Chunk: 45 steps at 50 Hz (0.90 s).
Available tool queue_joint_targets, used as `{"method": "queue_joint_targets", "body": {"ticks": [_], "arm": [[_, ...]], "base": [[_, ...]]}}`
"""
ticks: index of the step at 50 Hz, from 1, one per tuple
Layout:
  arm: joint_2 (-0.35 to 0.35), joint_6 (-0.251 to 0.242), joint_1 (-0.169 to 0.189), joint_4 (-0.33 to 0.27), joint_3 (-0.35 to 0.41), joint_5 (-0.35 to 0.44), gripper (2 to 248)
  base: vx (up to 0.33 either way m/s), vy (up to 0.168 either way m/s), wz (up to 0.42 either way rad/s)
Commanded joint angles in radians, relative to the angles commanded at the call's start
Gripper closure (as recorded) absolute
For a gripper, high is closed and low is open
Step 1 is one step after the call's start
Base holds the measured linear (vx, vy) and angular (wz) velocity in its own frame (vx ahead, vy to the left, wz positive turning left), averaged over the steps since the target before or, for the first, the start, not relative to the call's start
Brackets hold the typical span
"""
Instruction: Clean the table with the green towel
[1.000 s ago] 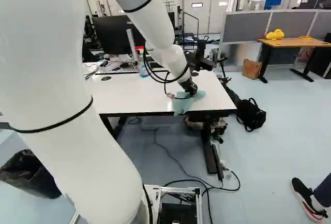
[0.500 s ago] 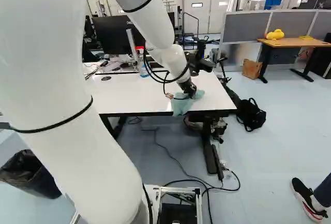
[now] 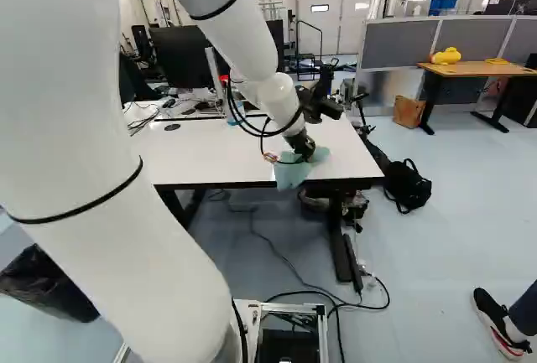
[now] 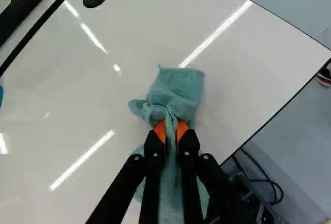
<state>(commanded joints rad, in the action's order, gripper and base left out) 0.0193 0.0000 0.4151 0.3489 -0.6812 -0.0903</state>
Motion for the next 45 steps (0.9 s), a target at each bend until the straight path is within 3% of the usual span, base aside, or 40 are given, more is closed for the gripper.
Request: {"method": "queue_joint_targets", "body": {"ticks": [19,45], "arm": [[-0.079,0.000,-0.037,0.000,0.080,0.000,206],[-0.003,0.000,-0.132,0.000,0.003,0.000,206]], "base": [[0.000,0.000,0.000],[0.000,0.000,0.000]]}}
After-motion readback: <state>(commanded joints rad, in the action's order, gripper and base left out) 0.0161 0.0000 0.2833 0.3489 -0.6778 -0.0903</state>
